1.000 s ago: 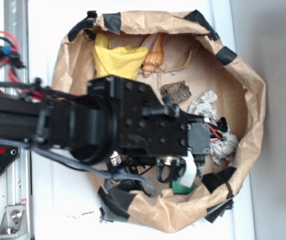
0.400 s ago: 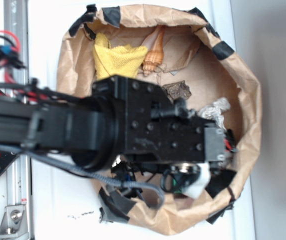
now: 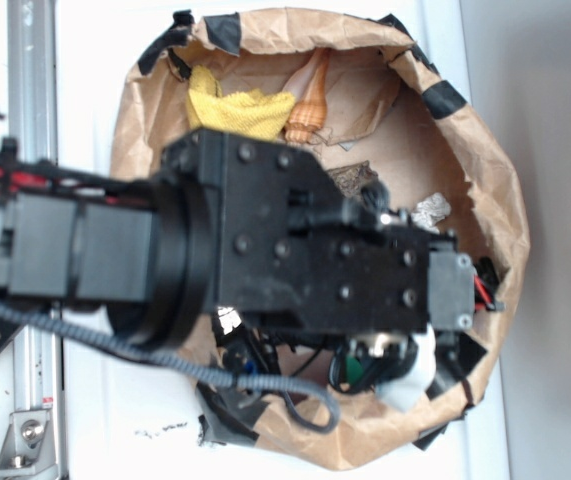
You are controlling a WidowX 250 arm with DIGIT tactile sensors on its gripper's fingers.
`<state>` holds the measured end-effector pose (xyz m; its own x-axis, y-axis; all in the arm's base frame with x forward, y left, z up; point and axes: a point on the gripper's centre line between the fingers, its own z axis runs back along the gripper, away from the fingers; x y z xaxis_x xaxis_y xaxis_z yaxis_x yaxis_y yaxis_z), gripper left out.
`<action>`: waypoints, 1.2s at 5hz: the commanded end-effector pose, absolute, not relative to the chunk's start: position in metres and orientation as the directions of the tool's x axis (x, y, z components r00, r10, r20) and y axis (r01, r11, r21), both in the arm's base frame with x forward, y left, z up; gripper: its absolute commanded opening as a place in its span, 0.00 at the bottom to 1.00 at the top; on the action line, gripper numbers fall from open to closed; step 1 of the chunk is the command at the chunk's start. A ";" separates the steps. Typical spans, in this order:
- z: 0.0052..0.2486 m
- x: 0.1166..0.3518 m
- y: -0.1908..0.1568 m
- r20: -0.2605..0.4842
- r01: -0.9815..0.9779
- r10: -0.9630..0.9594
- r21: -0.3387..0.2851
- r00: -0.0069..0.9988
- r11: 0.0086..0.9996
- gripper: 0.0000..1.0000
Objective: Grab the green block.
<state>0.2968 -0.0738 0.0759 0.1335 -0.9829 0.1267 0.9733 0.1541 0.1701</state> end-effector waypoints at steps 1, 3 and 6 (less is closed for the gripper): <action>0.047 0.284 -0.089 0.149 0.992 -0.989 0.124 0.001 0.020 1.00; 0.005 0.280 -0.081 0.145 0.996 -0.989 0.083 0.012 0.024 1.00; 0.019 0.300 -0.054 0.148 0.960 -0.963 0.134 0.227 0.247 0.00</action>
<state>0.3044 -0.0546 0.0157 0.2189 -0.9659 0.1385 0.9674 0.2334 0.0987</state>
